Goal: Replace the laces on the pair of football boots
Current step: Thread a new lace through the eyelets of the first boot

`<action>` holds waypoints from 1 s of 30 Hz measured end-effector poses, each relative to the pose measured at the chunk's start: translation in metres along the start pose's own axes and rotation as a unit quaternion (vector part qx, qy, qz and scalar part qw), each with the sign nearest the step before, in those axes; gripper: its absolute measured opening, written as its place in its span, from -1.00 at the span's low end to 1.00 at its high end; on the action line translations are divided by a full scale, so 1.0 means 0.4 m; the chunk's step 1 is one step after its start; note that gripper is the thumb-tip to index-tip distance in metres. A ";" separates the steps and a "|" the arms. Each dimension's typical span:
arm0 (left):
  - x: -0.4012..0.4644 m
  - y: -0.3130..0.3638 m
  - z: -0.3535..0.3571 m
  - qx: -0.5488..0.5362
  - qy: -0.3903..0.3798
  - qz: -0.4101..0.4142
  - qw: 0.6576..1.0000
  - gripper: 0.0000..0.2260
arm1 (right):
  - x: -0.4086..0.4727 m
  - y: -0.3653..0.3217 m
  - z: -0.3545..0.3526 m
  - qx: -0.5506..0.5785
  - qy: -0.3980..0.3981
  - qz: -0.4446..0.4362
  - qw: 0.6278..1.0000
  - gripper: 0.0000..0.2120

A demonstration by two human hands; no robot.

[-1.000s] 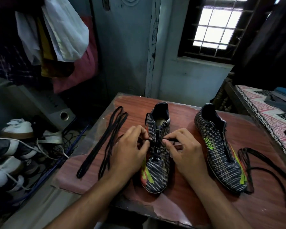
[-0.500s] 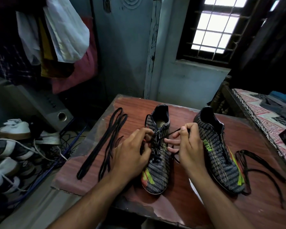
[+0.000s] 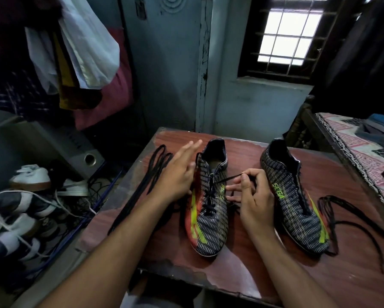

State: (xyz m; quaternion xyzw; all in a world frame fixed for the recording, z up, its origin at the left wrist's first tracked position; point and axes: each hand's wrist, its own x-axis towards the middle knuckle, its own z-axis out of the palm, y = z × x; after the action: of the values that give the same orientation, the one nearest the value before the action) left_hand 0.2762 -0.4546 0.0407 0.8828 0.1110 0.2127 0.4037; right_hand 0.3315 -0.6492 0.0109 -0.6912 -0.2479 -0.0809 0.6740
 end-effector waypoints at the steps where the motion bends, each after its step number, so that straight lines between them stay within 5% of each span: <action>1: 0.019 0.003 -0.003 0.008 0.006 0.013 1.000 -0.57 | 0.000 0.001 -0.001 -0.004 0.000 0.001 1.000 -0.70; 4: 0.051 -0.008 0.001 0.075 0.046 0.044 0.995 -0.76 | 0.002 -0.003 -0.007 -0.005 -0.002 -0.003 1.000 -0.78; 8: 0.053 -0.023 0.004 0.023 0.071 -0.005 0.997 -0.93 | 0.005 0.002 -0.006 -0.009 -0.003 -0.005 1.000 -0.80; 13: 0.058 -0.013 0.016 -0.026 0.115 -0.084 0.990 -0.86 | 0.006 0.004 -0.003 -0.003 -0.012 -0.005 1.000 -0.80; 19: 0.057 0.001 0.005 0.047 0.071 -0.058 0.995 -0.96 | 0.007 0.010 -0.008 -0.006 0.003 0.005 1.000 -0.84; 24: -0.079 0.052 -0.004 0.094 0.156 0.031 0.983 -0.79 | 0.000 -0.004 -0.026 -0.105 -0.006 -0.080 0.991 -0.83; 26: -0.175 0.089 0.018 0.082 0.124 0.083 0.985 -0.77 | -0.010 -0.023 -0.052 -0.147 -0.048 -0.082 0.985 -0.83; 30: -0.289 0.095 0.045 0.085 0.054 0.150 0.983 -0.58 | -0.058 -0.128 -0.124 -0.059 -0.232 0.080 0.968 -0.79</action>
State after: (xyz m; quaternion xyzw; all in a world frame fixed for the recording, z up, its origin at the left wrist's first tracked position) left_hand 0.1831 -0.5338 0.0260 0.9078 0.0165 0.3083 0.2839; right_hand 0.2993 -0.7045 0.0501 -0.7475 -0.3361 0.1215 0.5600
